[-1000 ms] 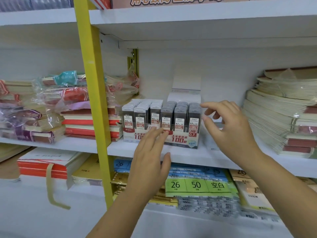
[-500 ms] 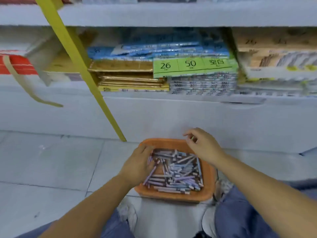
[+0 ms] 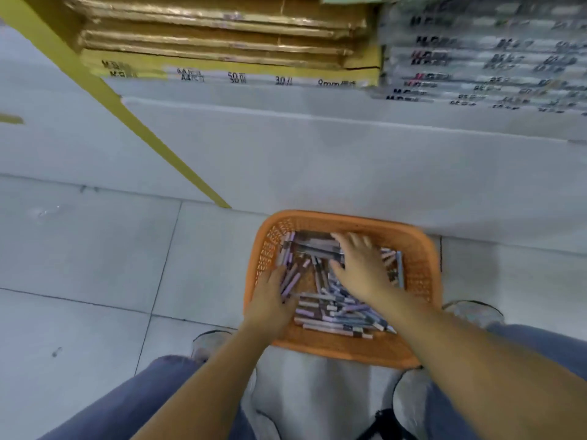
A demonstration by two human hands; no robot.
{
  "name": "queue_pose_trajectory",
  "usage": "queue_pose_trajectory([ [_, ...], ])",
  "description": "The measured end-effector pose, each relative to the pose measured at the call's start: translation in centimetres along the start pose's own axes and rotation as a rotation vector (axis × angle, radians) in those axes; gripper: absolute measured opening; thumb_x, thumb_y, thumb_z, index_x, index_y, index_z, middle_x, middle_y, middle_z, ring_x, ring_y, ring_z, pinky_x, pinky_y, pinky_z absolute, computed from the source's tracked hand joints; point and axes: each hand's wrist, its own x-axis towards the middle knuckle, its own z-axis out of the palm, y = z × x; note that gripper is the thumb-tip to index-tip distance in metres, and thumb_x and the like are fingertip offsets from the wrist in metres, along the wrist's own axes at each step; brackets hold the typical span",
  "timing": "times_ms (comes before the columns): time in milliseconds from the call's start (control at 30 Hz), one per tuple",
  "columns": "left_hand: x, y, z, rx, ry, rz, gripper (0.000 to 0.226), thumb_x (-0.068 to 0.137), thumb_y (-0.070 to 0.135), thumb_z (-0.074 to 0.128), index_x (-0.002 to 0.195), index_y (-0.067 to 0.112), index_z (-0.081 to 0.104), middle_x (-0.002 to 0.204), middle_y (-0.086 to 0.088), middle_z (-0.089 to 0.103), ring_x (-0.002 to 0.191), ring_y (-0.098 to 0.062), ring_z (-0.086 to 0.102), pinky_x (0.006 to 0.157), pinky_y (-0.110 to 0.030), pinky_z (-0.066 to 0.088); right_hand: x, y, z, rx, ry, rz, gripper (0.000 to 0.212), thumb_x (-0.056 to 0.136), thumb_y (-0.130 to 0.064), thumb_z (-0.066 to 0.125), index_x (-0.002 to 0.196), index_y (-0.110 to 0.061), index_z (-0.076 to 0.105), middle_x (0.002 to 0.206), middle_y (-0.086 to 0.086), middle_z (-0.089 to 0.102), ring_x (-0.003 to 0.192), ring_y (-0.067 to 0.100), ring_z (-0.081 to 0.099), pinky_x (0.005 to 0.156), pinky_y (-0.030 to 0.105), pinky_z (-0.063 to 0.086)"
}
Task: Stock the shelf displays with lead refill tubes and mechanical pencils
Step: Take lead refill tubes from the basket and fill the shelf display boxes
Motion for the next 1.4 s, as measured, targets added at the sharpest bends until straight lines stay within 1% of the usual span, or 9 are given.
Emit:
queue_pose_trajectory([
  [200, 0.7, -0.4, 1.0, -0.084, -0.028, -0.062, 0.069, 0.095, 0.023, 0.064, 0.154, 0.012, 0.029, 0.16, -0.01, 0.029, 0.146, -0.027, 0.03, 0.12, -0.036, 0.024, 1.3, 0.0, 1.8, -0.205, 0.091, 0.02, 0.051, 0.093, -0.044, 0.054, 0.141, -0.029, 0.042, 0.13, 0.006, 0.043, 0.118, 0.029, 0.036, 0.094, 0.042, 0.039],
  [467, 0.7, -0.1, 1.2, -0.181, 0.043, -0.101, 0.065, 0.097, 0.025, 0.063, 0.153, 0.017, 0.033, 0.156, -0.007, 0.038, 0.141, -0.024, 0.038, 0.113, -0.03, 0.029, 0.5, 1.4, -1.4, -0.03, 0.007, -0.039, 0.037, 0.095, -0.033, 0.055, 0.131, -0.024, 0.052, 0.122, -0.001, 0.061, 0.108, 0.022, 0.054, 0.088, 0.037, 0.044],
  [733, 0.7, 2.6, 0.0, -0.131, -0.013, 0.288, 0.073, 0.09, 0.027, 0.073, 0.152, 0.031, 0.035, 0.157, 0.006, 0.035, 0.143, -0.009, 0.03, 0.117, -0.026, 0.025, -4.2, 1.6, -4.5, 0.314, -0.322, -0.081, 0.044, 0.09, -0.027, 0.066, 0.132, -0.028, 0.052, 0.133, -0.007, 0.055, 0.115, 0.01, 0.054, 0.09, 0.023, 0.04],
  [800, 0.8, 3.2, -0.2, -0.096, -0.149, 0.301, 0.064, 0.088, 0.024, 0.075, 0.145, 0.032, 0.047, 0.147, 0.007, 0.048, 0.132, -0.009, 0.046, 0.11, -0.022, 0.037, -5.2, 0.8, -4.8, 0.37, -0.331, -0.093, 0.041, 0.086, -0.028, 0.071, 0.122, -0.033, 0.052, 0.129, -0.009, 0.056, 0.116, 0.008, 0.053, 0.092, 0.025, 0.043],
  [933, 0.3, 3.1, -0.5, -0.277, -0.232, 0.147, 0.017, 0.086, 0.02, 0.078, 0.1, 0.018, 0.069, 0.086, 0.009, 0.07, 0.078, -0.005, 0.067, 0.067, -0.014, 0.051, -6.4, -0.5, -5.5, 0.625, -0.21, 0.05, 0.035, 0.077, -0.023, 0.079, 0.1, -0.034, 0.055, 0.103, -0.013, 0.064, 0.093, 0.006, 0.061, 0.07, 0.021, 0.047],
  [1033, -0.7, 3.6, -1.0, -0.415, -0.261, 0.07, 0.015, 0.088, 0.021, 0.076, 0.09, 0.016, 0.062, 0.086, -0.005, 0.074, 0.069, -0.01, 0.069, 0.049, -0.016, 0.046, -7.4, -1.3, -5.7, 0.97, -0.184, 0.188, 0.039, 0.081, -0.013, 0.076, 0.113, -0.025, 0.058, 0.111, -0.005, 0.067, 0.094, 0.015, 0.069, 0.077, 0.029, 0.058],
  [1133, -1.8, 4.9, -2.3, -0.512, -0.383, 0.005, 0.017, 0.092, 0.024, 0.072, 0.094, 0.018, 0.056, 0.099, -0.011, 0.074, 0.077, -0.017, 0.07, 0.053, -0.02, 0.051, -8.1, -2.1, -6.9, 1.011, -0.154, 0.171, 0.033, 0.084, -0.009, 0.073, 0.112, -0.016, 0.056, 0.108, 0.003, 0.07, 0.08, 0.012, 0.071, 0.065, 0.026, 0.058],
  [1267, -3.6, 7.5, -5.6, -0.667, -0.533, -0.014, 0.016, 0.095, 0.027, 0.067, 0.11, 0.023, 0.061, 0.103, -0.001, 0.075, 0.093, -0.015, 0.07, 0.09, -0.041, 0.059, -8.8, -3.5, -10.6, 1.069, -0.113, 0.023, 0.029, 0.084, -0.001, 0.07, 0.105, -0.017, 0.059, 0.098, 0.003, 0.074, 0.082, 0.016, 0.07, 0.067, 0.028, 0.059],
  [1400, -6.4, 10.5, -9.3, -0.756, -0.575, 0.064, 0.027, 0.098, 0.029, 0.061, 0.125, 0.026, 0.062, 0.113, -0.001, 0.075, 0.102, -0.02, 0.071, 0.079, -0.034, 0.06, -10.1, -5.5, -15.2, 1.095, -0.056, -0.11, 0.035, 0.083, 0.002, 0.07, 0.104, -0.025, 0.06, 0.096, 0.002, 0.071, 0.077, 0.014, 0.07, 0.064, 0.025, 0.057],
])
